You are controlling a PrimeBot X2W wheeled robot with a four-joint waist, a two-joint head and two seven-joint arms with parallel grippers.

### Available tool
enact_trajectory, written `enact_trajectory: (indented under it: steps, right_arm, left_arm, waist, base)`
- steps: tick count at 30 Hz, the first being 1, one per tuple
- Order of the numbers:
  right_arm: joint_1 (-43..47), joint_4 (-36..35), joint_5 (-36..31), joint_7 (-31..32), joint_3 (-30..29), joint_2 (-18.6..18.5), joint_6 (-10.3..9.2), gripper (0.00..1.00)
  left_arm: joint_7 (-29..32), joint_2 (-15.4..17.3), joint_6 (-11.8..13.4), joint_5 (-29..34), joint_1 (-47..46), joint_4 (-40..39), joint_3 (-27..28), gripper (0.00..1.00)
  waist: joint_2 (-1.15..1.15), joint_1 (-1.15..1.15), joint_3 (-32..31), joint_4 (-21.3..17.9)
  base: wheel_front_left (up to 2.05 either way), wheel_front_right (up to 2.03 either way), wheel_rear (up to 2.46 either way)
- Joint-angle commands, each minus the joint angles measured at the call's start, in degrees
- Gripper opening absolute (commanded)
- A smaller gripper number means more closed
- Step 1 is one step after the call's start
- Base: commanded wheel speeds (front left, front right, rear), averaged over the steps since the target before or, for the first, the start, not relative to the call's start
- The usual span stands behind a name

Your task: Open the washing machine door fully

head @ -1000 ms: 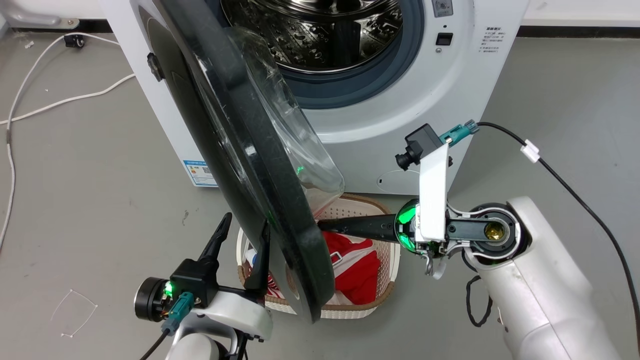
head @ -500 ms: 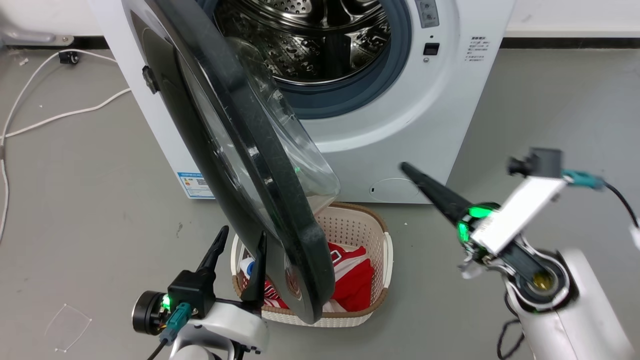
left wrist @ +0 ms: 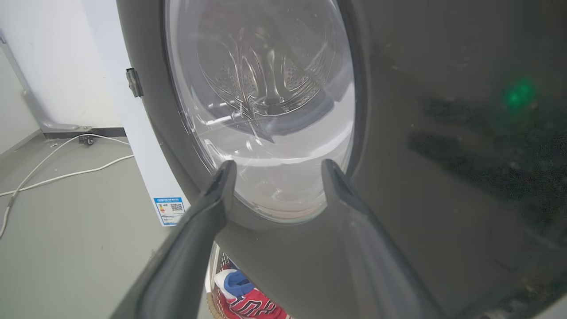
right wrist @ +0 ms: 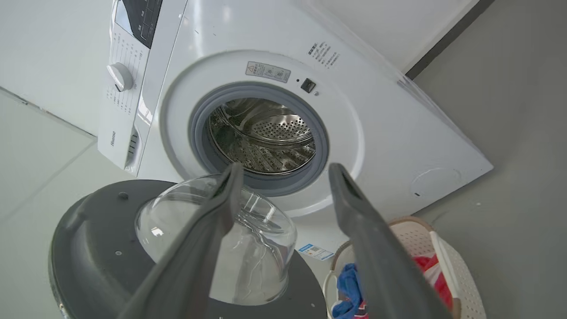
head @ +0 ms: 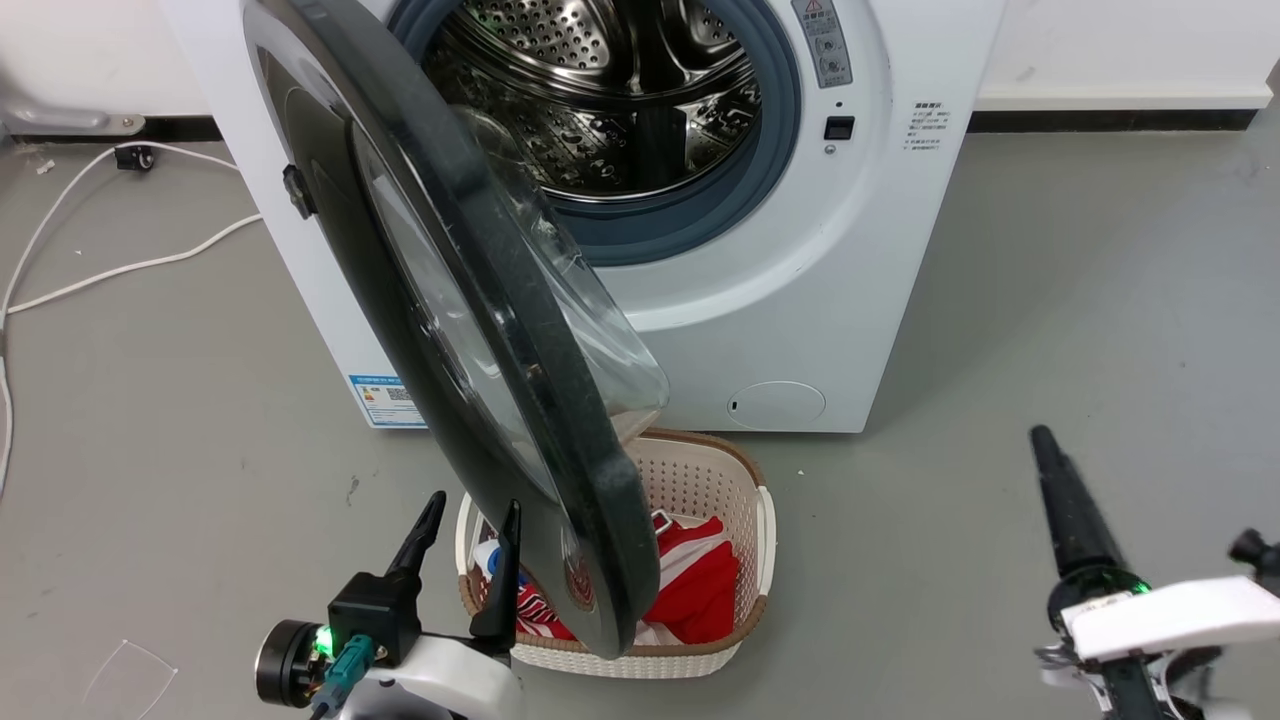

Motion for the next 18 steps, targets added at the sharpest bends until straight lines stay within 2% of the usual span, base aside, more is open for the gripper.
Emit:
enact_trajectory:
  steps: [1,5,12,18]
  right_arm:
    - [0.7,-0.5,-2.5,-1.2,-0.6,-0.6,0.15,1.00]
    - [1.5,-1.2,-15.4,-5.5,-3.2,-0.6,0.15,1.00]
    - [3.3,-7.2,-41.1,-7.5,-7.5,0.3,0.14,1.00]
    - [6.5,-9.7,-53.3,-7.7,-5.6,1.5,0.08,1.00]
  left_arm:
    - [-0.2,-0.1,-0.3,0.4,0.2,0.1,0.0,1.00]
    - [-0.2,-0.1,-0.4,0.4,-0.6,0.3,0.2,1.00]
    - [-0.2,-0.1,-0.5,0.8,-1.2,0.4,0.9,1.00]
    - [-0.2,-0.1,-0.7,1.2,-1.3,0.3,1.6,1.00]
  waist:
    - [0.00,0.01,0.0,-0.1]
    - [0.00,0.01,0.3,-0.5]
    - [0.00,0.01,0.3,-1.1]
    - [0.00,0.01,0.4,-1.3]
  base:
    - [0.00,0.00,0.00]
    - [0.00,0.00,0.00]
    - [0.00,0.00,0.00]
    - [0.00,0.00,0.00]
